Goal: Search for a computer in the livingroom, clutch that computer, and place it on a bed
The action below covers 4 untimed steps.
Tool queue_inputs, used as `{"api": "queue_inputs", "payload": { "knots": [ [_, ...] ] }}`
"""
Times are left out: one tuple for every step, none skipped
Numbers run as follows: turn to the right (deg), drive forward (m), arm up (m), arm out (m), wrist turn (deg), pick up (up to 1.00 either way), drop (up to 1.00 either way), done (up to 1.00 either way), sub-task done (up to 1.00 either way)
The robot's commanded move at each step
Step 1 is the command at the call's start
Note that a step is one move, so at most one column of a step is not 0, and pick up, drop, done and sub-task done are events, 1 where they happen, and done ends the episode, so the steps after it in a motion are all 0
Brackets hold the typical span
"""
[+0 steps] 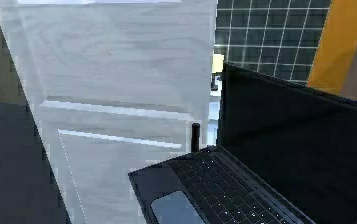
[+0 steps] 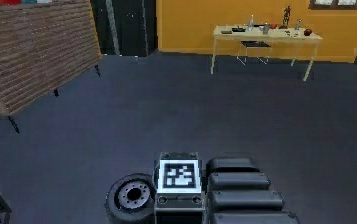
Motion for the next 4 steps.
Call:
{"api": "queue_inputs", "payload": {
  "knots": [
    [-45.0, 0.0, 0.0, 0.0, 0.0, 0.0, 0.0, 0.0, 0.0],
    [-6.0, 0.0, 0.0, 0.0, 0.0, 0.0, 0.0, 0.0, 0.0],
    [0.0, 0.7, 0.0, 0.0, 0.0, 0.0, 0.0, 0.0, 0.0],
    [-42.0, 0.0, 0.0, 0.0, 0.0, 0.0, 0.0, 0.0, 0.0]
  ]
}}
